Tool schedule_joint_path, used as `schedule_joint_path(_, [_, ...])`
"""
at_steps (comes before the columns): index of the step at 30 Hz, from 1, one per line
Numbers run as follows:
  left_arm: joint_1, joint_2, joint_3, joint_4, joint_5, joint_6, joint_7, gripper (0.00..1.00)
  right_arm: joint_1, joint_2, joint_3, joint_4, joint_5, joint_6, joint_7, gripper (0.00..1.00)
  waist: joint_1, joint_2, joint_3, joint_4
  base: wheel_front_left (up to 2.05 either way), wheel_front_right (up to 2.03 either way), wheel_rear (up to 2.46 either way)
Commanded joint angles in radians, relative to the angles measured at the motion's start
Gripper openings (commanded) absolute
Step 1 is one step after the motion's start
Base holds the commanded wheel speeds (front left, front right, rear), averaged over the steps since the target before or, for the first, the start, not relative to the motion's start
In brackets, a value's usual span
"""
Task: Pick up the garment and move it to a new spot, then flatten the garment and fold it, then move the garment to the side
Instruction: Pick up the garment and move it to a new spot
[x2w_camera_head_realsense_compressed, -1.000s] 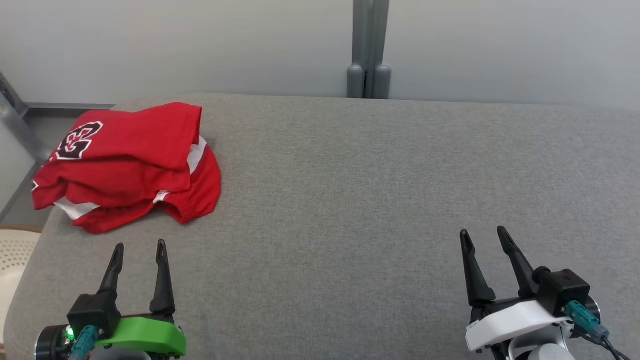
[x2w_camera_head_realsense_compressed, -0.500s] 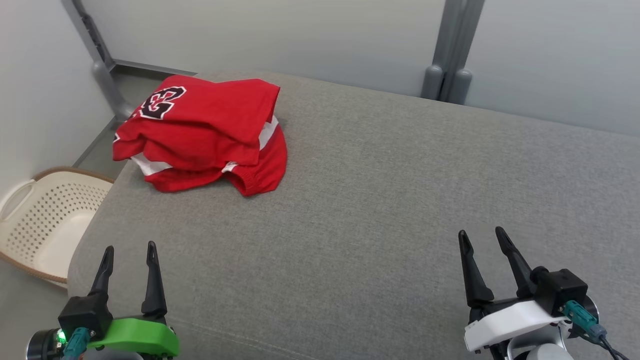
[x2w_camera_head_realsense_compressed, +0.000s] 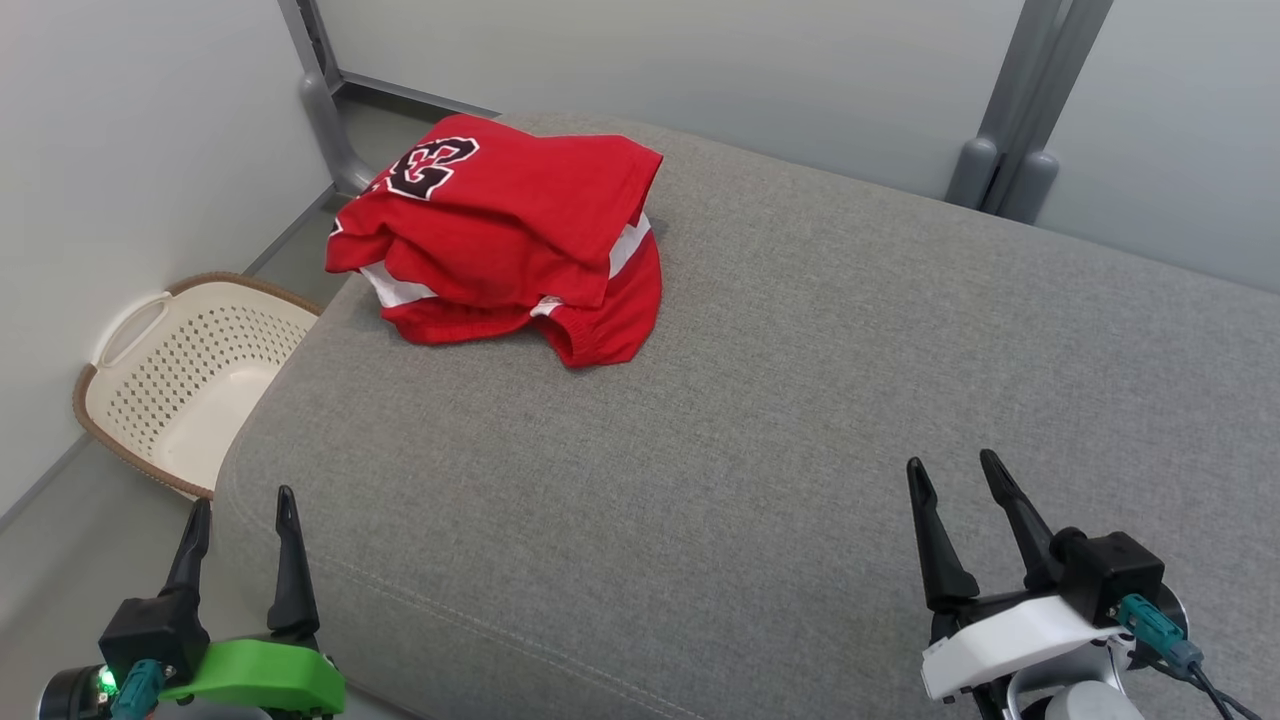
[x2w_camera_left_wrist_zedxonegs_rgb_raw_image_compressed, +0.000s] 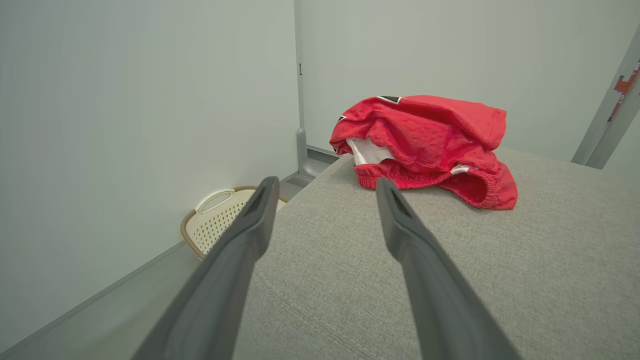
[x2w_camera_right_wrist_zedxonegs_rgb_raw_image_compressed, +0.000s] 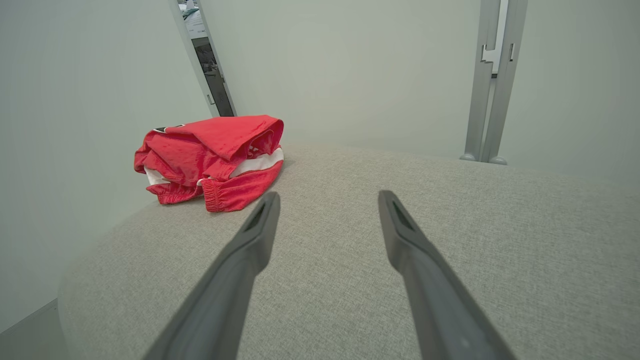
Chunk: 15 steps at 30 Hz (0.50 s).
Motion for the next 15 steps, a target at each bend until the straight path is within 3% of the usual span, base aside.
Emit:
schedule_joint_path(1, [0.014, 0.004, 0.003, 0.001, -0.010, 0.005, -0.001, 1.00, 0.000, -0.004, -0.001, 0.004, -0.001, 0.000, -0.003, 1.00, 0.0000, 0.0000, -0.001, -0.001, 0.00, 0.00, 0.00])
schedule_joint_path(9, [-0.066, 0.030, 0.017, -0.015, -0.008, -0.008, -0.001, 1.00, -0.024, -0.004, -0.002, 0.006, -0.034, 0.000, -0.002, 1.00, 0.0000, 0.0000, 0.033, -0.049, 0.00, 0.00, 0.00])
schedule_joint_path(15, [-0.227, 0.087, 0.054, -0.003, -0.044, -0.028, -0.001, 1.00, -0.071, -0.016, -0.024, -0.023, -0.081, 0.000, 0.020, 1.00, 0.0000, 0.0000, 0.125, -0.155, 0.00, 0.00, 0.00])
